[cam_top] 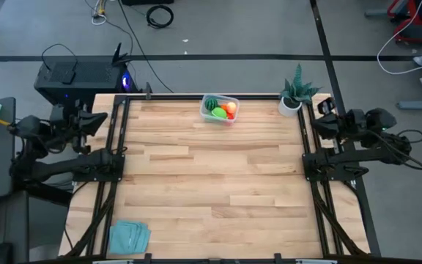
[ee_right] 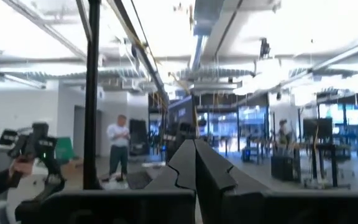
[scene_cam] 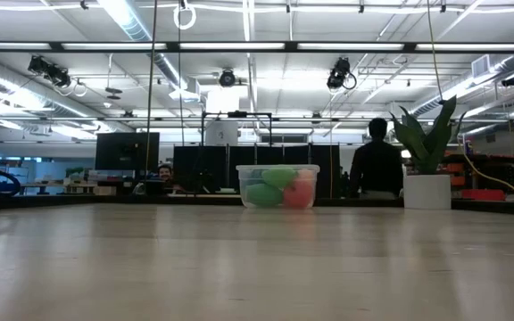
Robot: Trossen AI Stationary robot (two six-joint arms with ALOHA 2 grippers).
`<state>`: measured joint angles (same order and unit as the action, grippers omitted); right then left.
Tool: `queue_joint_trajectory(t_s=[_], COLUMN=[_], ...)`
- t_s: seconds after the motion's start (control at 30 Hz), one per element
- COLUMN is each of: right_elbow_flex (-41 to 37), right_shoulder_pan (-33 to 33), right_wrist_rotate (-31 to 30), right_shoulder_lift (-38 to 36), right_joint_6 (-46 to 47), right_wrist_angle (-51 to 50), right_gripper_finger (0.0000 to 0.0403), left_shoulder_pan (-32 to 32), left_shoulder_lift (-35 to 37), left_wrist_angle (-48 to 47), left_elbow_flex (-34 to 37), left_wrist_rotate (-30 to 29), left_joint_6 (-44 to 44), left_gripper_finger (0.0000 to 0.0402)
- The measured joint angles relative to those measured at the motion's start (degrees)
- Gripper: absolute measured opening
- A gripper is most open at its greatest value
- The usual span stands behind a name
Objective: Pick and placing Produce into tupperware
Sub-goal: Return to Home Position
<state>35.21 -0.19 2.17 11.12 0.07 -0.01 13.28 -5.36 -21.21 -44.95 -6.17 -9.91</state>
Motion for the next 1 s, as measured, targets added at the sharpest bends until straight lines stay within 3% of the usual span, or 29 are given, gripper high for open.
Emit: queue_joint_trajectory(t_s=[0.13, 0.33, 0.7, 1.0], right_elbow_flex=[-1.0, -4.5, -8.9, -21.9], right_shoulder_pan=[0.0, 0.0, 0.0, 0.0], right_wrist_rotate=[0.0, -0.5, -3.9, -3.9], right_shoulder_lift=[-4.5, -10.9, -10.5, -10.5], right_joint_6=[-1.5, -1.8, 2.7, 5.2], right_wrist_angle=[0.0, -0.1, 0.6, 14.3], right_gripper_finger=[0.0002, 0.0005, 0.0004, 0.0004], left_shoulder_pan=[0.0, 0.0, 0.0, 0.0], left_shoulder_lift=[4.7, 5.0, 5.1, 5.1], left_wrist_angle=[-1.4, -6.1, -7.4, 0.4], left_elbow_flex=[1.4, 1.0, 3.4, 14.3], left_wrist_rotate=[0.0, -1.7, -1.7, -1.7], left_joint_6=[0.1, 1.5, 1.1, -0.2], left_gripper_finger=[0.0003, 0.0004, 0.0004, 0.0006])
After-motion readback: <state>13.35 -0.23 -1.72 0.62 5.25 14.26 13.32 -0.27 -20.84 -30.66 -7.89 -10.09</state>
